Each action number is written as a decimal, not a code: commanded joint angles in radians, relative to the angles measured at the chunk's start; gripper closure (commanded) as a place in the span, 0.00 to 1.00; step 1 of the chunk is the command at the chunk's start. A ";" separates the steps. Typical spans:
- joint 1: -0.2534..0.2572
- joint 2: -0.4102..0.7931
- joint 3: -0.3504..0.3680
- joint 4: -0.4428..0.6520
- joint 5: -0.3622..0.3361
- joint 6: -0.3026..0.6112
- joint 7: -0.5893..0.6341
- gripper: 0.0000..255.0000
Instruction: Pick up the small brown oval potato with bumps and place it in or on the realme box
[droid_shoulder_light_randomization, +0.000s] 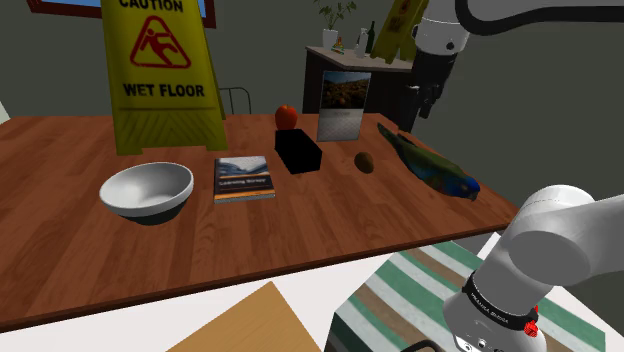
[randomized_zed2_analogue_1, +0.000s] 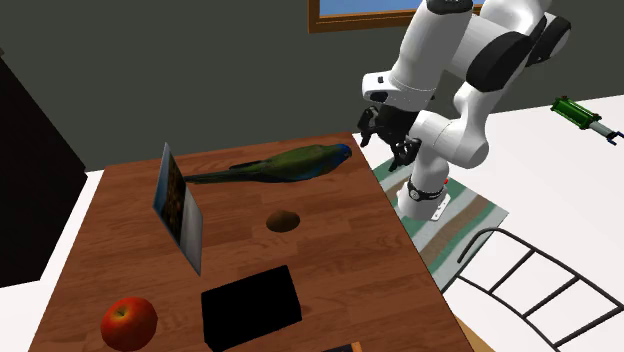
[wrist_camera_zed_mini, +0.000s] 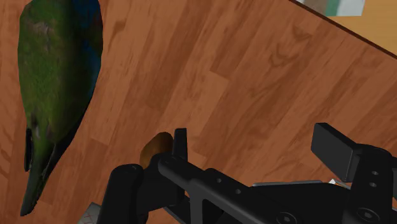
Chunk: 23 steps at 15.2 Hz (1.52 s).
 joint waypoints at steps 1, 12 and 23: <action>0.000 0.000 0.000 0.000 0.000 0.000 0.000 0.00; -0.102 0.208 -0.060 -0.170 -0.047 0.482 0.116 0.00; -0.208 0.593 -0.112 -0.147 -0.102 0.947 0.246 0.00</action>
